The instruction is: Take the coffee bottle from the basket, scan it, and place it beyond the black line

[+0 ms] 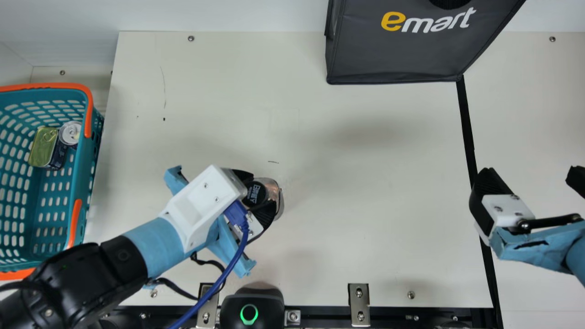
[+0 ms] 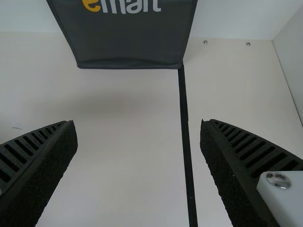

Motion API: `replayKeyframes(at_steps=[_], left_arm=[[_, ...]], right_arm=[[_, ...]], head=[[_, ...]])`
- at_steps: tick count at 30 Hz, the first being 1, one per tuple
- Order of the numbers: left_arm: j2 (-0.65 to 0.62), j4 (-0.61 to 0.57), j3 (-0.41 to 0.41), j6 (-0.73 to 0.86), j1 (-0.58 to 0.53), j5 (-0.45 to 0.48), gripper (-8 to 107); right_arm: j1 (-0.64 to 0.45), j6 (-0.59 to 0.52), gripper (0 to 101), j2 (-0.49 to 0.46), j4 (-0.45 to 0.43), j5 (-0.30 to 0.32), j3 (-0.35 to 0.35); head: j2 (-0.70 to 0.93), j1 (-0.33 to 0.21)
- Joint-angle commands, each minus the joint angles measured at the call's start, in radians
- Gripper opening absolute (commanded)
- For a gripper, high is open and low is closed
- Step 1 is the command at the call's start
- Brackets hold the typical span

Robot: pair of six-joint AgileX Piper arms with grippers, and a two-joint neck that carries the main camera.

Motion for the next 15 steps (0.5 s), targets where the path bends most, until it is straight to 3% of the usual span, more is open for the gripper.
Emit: replayKeyframes(at_steps=[1,15], left_arm=[[0.003,0.001,-0.003,0.000,-0.002,-0.004,10],[-0.015,0.001,-0.008,-0.013,-0.025,0.024,10]], right_arm=[[0.000,0.000,91,0.000,0.000,0.000,0.000],[0.000,0.000,91,0.000,0.000,0.000,0.000]], head=[[0.002,-0.027],[0.002,-0.027]])
